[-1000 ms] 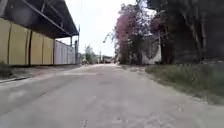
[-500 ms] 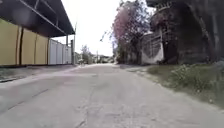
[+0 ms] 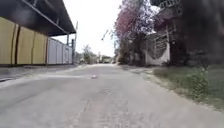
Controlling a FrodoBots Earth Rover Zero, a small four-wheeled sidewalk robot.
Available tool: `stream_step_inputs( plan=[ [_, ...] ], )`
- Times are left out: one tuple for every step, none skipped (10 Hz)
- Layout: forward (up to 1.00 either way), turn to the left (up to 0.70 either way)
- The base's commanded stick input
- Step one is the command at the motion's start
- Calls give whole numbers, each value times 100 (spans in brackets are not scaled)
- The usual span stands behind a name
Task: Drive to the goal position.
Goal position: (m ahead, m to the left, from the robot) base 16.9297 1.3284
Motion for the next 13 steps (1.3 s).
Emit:
stream_step_inputs(
  plan=[
    [100,0],
    [100,0],
    [100,0],
    [100,0],
    [100,0],
    [100,0],
    [100,0],
    [100,0],
    [100,-2],
    [100,-5],
    [100,-11],
    [100,-14],
    [100,-5]
  ],
)
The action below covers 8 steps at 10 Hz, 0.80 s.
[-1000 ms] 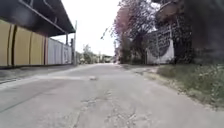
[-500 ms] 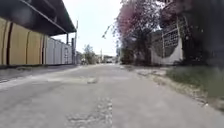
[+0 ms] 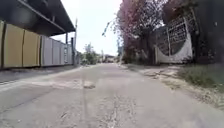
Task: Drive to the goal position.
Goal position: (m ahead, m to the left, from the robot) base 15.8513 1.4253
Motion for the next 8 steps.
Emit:
stream_step_inputs(
  plan=[
    [100,-3],
    [100,-6],
    [100,-17],
    [100,-31],
    [100,-11],
    [100,-4],
    [100,-3],
    [100,-2]
  ],
)
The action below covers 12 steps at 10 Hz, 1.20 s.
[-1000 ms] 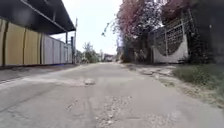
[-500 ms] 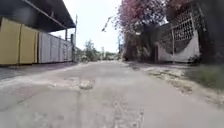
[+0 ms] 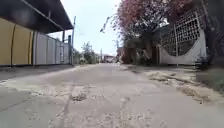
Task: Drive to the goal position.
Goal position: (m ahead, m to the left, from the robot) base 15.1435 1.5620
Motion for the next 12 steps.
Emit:
stream_step_inputs(
  plan=[
    [100,-2],
    [100,-1],
    [100,0],
    [100,0],
    [100,0],
    [100,0],
    [100,0],
    [100,0],
    [100,0],
    [100,0],
    [100,0],
    [100,0]
  ],
)
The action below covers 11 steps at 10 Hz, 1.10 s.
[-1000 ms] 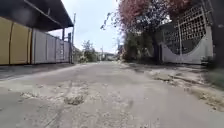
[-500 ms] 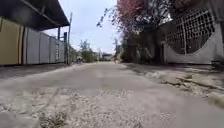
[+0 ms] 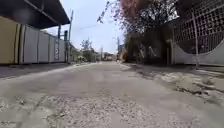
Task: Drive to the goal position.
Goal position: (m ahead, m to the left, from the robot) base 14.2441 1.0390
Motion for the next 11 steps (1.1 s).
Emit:
stream_step_inputs(
  plan=[
    [100,0],
    [100,0],
    [100,0],
    [100,0],
    [100,0],
    [100,0],
    [100,0],
    [100,0],
    [100,0],
    [100,0],
    [100,0]
  ],
)
